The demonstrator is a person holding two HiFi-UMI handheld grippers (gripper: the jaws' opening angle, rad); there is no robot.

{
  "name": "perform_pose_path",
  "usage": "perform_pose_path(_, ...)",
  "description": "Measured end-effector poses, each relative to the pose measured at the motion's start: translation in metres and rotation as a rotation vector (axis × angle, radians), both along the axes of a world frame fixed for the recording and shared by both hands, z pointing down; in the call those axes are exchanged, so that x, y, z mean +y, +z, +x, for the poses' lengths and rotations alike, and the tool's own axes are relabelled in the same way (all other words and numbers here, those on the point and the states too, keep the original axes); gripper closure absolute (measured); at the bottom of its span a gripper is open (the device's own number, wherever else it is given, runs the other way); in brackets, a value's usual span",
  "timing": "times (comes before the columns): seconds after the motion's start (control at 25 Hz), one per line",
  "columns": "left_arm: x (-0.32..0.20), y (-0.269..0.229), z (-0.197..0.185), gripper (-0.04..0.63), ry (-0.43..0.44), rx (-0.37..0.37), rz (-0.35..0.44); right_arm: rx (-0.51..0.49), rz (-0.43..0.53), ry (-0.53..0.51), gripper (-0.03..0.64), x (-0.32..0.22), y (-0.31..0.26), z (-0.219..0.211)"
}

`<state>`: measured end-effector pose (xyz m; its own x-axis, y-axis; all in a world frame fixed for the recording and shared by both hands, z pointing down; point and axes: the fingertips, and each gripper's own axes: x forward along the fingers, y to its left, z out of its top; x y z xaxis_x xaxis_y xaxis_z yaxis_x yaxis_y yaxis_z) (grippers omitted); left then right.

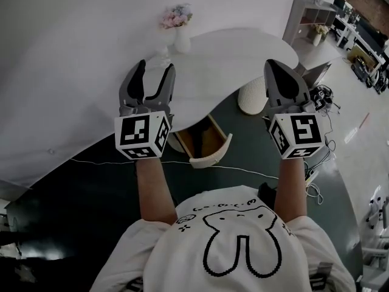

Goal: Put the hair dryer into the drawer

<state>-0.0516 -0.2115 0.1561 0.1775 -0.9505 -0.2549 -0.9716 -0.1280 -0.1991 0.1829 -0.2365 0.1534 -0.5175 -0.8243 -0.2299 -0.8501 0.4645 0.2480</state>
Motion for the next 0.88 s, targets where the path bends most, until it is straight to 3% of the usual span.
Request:
perform_pose_path(0.08, 0.004, -0.003, -0.008, 0.381, -0.034, 0.024, 0.023, -0.001, 0.005, 0.017, 0.617, 0.002, -0.001, 0.005)
perform_pose_path(0.12, 0.007, -0.004, -0.012, 0.500, -0.057, 0.035, 0.036, -0.001, 0.006, 0.026, 0.617, 0.001, -0.001, 0.007)
perform_pose_path(0.16, 0.010, -0.006, -0.016, 0.566, -0.073, 0.041, 0.049, -0.002, 0.004, 0.032, 0.617, 0.001, 0.000, 0.009)
perform_pose_path(0.48, 0.019, -0.022, -0.015, 0.577, -0.062, -0.015, 0.112, 0.015, 0.018, 0.051, 0.617, 0.003, -0.002, 0.011)
perform_pose_path(0.88, 0.008, -0.018, -0.013, 0.577, -0.063, -0.065, 0.091, 0.024, 0.045, 0.058, 0.617, 0.001, -0.008, 0.013)
